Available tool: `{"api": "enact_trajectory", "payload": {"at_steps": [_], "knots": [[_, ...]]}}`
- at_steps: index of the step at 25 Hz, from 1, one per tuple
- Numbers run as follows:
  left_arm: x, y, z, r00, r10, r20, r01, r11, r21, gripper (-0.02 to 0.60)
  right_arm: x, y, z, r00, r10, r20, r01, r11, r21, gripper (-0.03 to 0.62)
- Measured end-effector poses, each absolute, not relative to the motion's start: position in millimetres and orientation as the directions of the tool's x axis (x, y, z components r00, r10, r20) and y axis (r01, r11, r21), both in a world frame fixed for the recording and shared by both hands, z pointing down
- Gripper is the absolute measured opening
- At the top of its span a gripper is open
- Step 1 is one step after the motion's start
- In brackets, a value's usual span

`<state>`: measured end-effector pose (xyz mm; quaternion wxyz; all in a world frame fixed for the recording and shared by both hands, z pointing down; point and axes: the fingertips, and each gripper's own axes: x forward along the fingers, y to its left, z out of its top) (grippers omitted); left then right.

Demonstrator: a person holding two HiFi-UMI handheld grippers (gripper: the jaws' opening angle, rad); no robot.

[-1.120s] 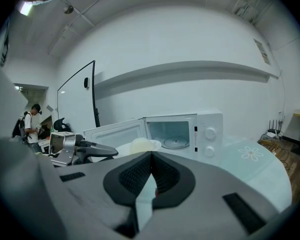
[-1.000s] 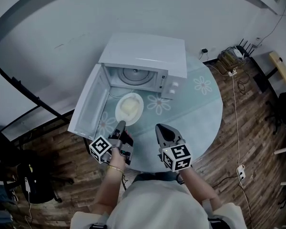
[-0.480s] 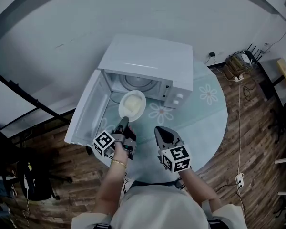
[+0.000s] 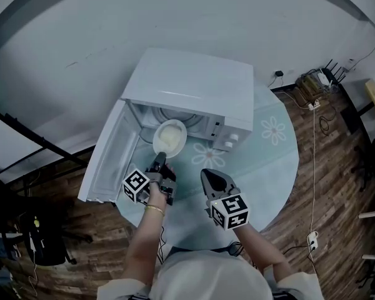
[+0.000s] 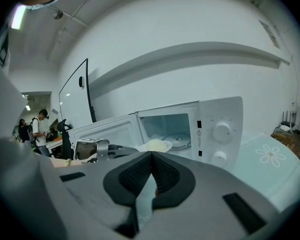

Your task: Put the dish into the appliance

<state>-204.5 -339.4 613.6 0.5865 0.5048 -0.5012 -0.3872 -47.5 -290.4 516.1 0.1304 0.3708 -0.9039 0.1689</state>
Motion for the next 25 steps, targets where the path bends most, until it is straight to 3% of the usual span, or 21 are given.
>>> {"api": "enact_trajectory", "payload": {"at_steps": [25], "knots": [[-207,-428,649,0.182,-0.944,0.276,-0.120,0.257,0.959,0.043,-45,-320,534,-0.691,-0.615,0.380,-0.716,0.655,-0.241,0.006]]}}
